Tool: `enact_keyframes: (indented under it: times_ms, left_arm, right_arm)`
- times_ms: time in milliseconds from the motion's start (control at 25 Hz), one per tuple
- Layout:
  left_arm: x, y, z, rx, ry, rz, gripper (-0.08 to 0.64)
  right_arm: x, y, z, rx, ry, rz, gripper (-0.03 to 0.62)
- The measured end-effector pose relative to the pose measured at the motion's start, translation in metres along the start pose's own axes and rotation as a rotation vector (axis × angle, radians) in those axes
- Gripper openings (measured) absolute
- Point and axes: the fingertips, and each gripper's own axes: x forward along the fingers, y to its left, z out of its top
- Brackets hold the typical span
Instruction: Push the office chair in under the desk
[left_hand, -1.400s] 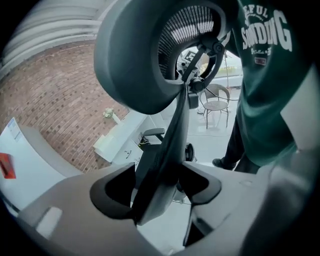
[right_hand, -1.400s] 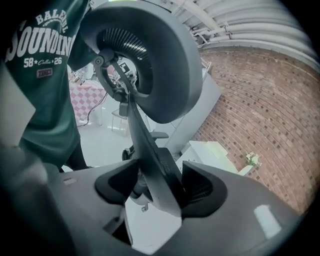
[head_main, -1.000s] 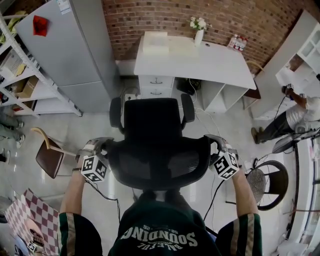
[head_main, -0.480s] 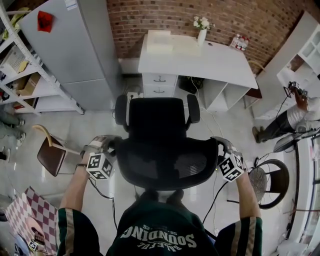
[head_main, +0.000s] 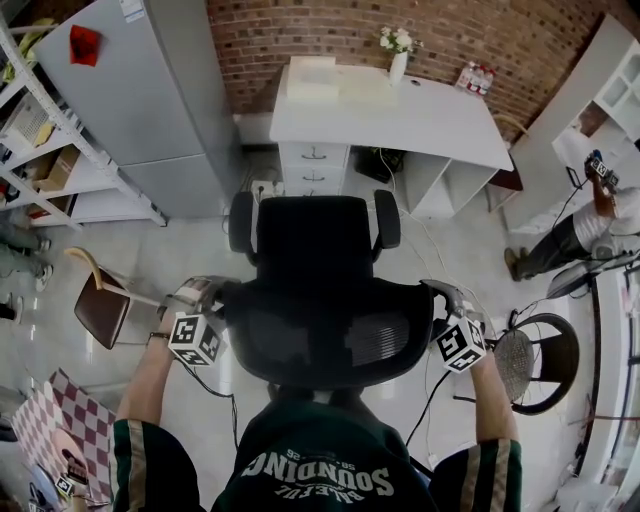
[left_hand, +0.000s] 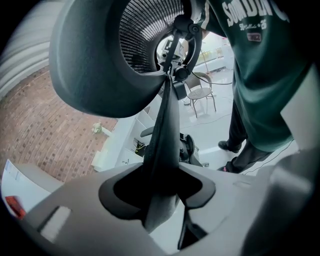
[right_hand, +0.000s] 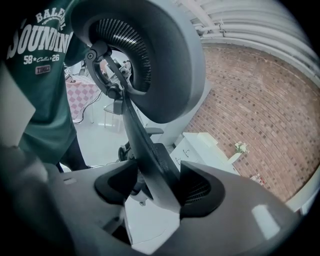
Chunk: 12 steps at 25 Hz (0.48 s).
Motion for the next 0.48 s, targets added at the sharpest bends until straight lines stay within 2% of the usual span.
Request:
enact_keyframes:
  times_ms: [280,480]
  left_arm:
    - [0.000,-0.008,0.010,0.020,0.021,-0.001,0.166]
    - [-0.002,-0.013,0.017,0.100,0.039,-0.015,0.137]
  right_arm:
    - [-0.004,-0.001,-0.006,-0.008,0.015,0.035,0.261]
    - [-0.010,0.001,-0.008,-0.014,0.010,0.052,0.256]
